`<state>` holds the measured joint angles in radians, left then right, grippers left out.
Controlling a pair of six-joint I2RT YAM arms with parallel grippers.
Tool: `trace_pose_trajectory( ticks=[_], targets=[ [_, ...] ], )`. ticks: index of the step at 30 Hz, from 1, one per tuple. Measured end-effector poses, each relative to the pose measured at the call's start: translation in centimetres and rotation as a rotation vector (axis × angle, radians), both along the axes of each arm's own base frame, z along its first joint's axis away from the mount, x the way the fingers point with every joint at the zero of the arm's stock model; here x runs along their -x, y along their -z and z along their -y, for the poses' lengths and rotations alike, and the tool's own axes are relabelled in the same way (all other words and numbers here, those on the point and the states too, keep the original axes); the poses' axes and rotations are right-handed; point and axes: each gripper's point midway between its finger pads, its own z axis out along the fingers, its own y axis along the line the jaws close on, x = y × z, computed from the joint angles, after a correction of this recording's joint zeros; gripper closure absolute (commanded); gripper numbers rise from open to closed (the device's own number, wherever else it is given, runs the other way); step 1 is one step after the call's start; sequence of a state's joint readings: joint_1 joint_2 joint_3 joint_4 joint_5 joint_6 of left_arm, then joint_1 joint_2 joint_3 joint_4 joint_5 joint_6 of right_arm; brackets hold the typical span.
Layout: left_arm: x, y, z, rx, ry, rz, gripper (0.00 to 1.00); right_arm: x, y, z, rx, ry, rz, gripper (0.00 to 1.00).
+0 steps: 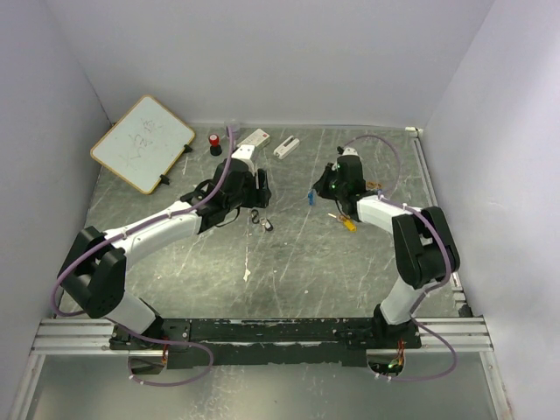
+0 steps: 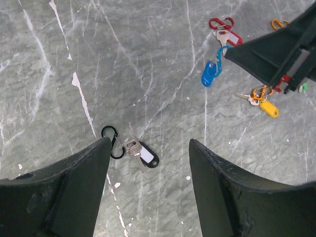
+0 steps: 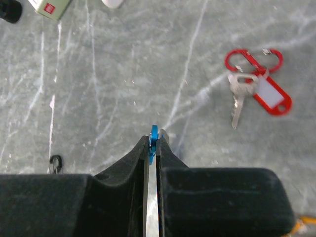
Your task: Put the keys on the keyring
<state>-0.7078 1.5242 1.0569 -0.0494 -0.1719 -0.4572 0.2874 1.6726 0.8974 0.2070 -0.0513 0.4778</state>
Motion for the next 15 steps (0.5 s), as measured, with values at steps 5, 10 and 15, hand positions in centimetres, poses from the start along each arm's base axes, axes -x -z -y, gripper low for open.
trace_pose_trajectory(
  ticks=[5, 10, 15],
  targets=[
    [-0.1, 0.0, -0.2, 0.0, -0.006, -0.001, 0.26, -2.9, 0.0, -2.0, -0.055, -0.039, 0.027, 1.0],
    [-0.1, 0.4, -0.6, -0.006, -0.012, -0.008, 0.26, -5.0, 0.0, -3.4, -0.096, -0.064, 0.049, 1.0],
    [0.2, 0.6, -1.0, -0.009, -0.015, -0.012, 0.26, -5.8, 0.6, -4.4, -0.127, -0.081, 0.046, 0.53]
  ],
)
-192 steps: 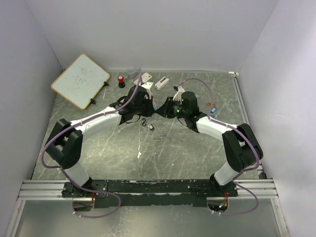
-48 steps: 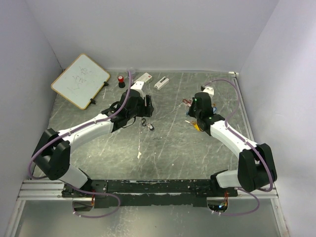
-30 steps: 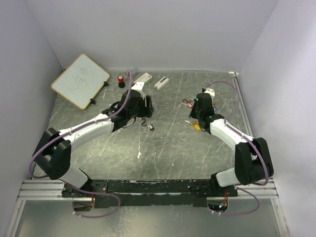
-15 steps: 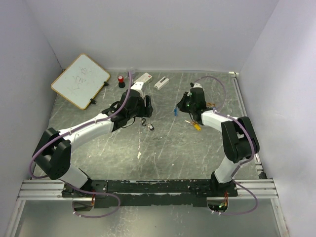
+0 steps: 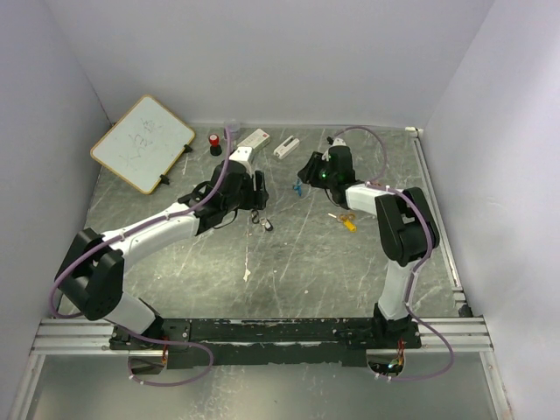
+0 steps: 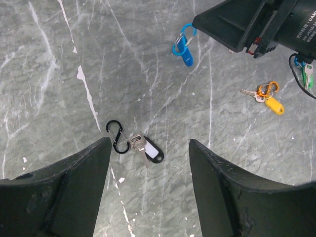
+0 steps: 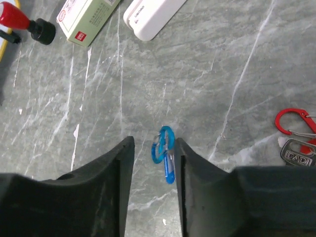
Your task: Put the keys on the keyring
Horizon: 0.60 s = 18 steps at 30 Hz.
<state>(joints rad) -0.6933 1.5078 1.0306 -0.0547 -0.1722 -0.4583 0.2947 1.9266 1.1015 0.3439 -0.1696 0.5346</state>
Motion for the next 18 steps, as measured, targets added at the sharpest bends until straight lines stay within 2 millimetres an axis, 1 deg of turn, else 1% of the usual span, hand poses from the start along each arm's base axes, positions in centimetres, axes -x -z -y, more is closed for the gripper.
trace_pose_trajectory(
  ticks=[1, 3, 9, 13, 15, 18],
  targets=[
    [0.0, 0.0, 0.0, 0.002, -0.002, 0.0, 0.26, 0.0, 0.0, -0.1, -0.002, -0.001, 0.001, 0.49],
    [-0.1, -0.1, -0.1, 0.003, -0.004, 0.0, 0.26, 0.0, -0.1, -0.1, -0.011, 0.003, 0.011, 0.46],
    [-0.1, -0.1, -0.1, 0.004, -0.006, -0.001, 0.26, 1.3, -0.4, 0.2, -0.007, -0.004, 0.025, 0.45],
    [-0.1, 0.0, -0.1, 0.008, -0.009, -0.003, 0.25, 2.8, -0.9, 0.0, 0.016, -0.032, 0.037, 0.45],
    [-0.1, 0.0, -0.1, 0.011, -0.012, -0.007, 0.25, 3.7, -0.9, -0.7, 0.034, -0.062, 0.037, 0.45],
    [-0.2, 0.8, -0.3, 0.007, -0.029, -0.027, 0.25, 5.7, -0.7, -2.9, 0.055, -0.14, 0.029, 0.45]
  ],
)
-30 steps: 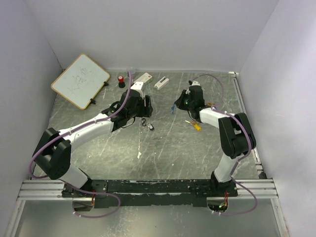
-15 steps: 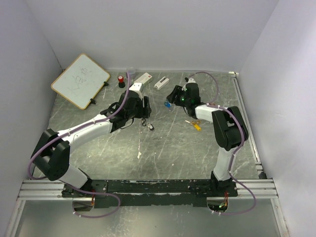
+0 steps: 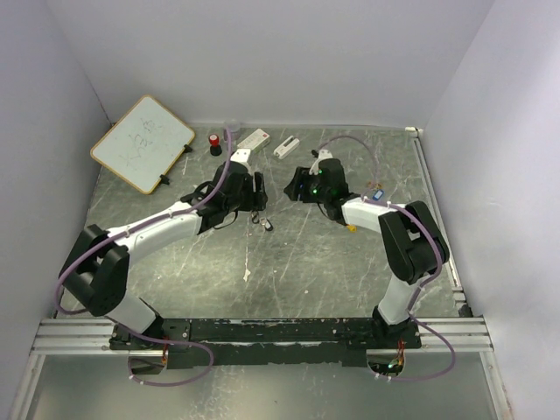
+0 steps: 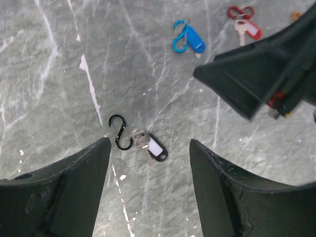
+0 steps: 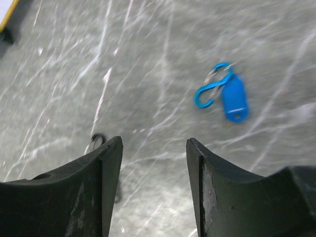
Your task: Put the keys on the keyring
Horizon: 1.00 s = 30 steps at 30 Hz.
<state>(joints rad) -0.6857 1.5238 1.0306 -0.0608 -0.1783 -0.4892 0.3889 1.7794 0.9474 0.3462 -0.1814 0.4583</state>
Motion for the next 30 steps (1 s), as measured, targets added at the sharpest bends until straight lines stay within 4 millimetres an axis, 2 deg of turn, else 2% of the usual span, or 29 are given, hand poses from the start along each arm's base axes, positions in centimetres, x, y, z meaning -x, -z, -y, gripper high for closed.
trace_pose_trajectory(
  ticks=[5, 9, 14, 19, 24, 30],
  targets=[
    [-0.4, 3.2, -1.5, -0.022, -0.055, -0.097, 0.25, 3.4, 1.1, -3.0, 0.008, -0.114, -0.043, 0.45],
    [-0.4, 5.1, -3.6, -0.025, -0.109, -0.157, 0.25, 4.6, 1.4, -4.1, 0.006, -0.162, -0.064, 0.46],
    [-0.6, 5.4, -4.3, -0.019, -0.135, -0.174, 0.25, 6.1, 1.7, -5.9, 0.0, -0.222, -0.078, 0.46],
    [-0.3, 6.0, -4.7, -0.02, -0.144, -0.189, 0.25, 7.6, 3.2, -7.3, -0.008, -0.272, -0.124, 0.46],
    [0.0, 6.8, -5.4, -0.03, -0.156, -0.207, 0.25, 8.6, 4.3, -7.5, -0.012, -0.281, -0.162, 0.46],
    [-0.1, 6.4, -5.8, -0.021, -0.161, -0.202, 0.25, 8.8, 4.6, -7.8, -0.026, -0.289, -0.171, 0.46]
  ],
)
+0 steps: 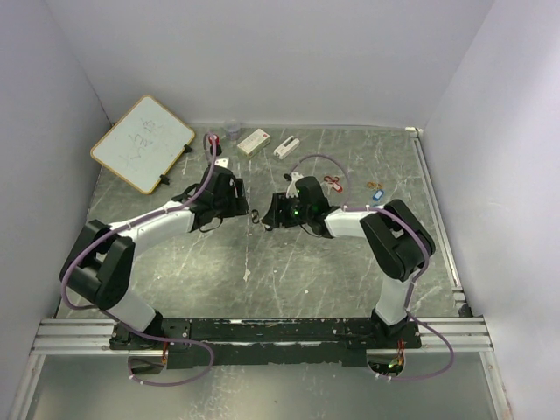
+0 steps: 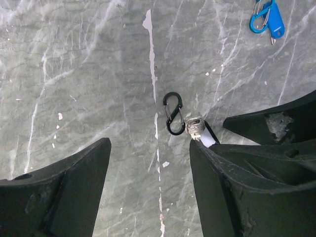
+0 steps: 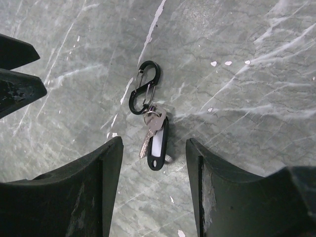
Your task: Put the keys on the keyring
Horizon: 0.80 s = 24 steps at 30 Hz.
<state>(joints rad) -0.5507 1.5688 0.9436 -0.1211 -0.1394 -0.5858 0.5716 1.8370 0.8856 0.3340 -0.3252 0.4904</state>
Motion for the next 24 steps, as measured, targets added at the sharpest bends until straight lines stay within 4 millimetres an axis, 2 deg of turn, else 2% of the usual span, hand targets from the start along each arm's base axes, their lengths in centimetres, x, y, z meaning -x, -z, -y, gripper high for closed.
trace_pose_trajectory(
  ticks=[7, 16, 19, 24],
  targets=[
    [0.3, 0.0, -0.2, 0.007, 0.0, -0.004, 0.25, 0.3, 0.8, -0.6, -0.004, -0.01, -0.01, 0.48],
    [0.5, 0.2, -0.6, 0.007, -0.006, -0.01, 0.25, 0.5, 1.1, -1.4, -0.015, -0.022, -0.004, 0.56],
    [0.5, 0.1, -0.8, 0.01, -0.01, -0.008, 0.25, 0.6, 1.1, -1.7, -0.016, -0.024, -0.003, 0.63],
    [0.7, 0.4, -1.0, 0.008, -0.014, -0.014, 0.25, 0.6, 1.6, -2.0, 0.0, -0.015, -0.007, 0.83]
  ],
)
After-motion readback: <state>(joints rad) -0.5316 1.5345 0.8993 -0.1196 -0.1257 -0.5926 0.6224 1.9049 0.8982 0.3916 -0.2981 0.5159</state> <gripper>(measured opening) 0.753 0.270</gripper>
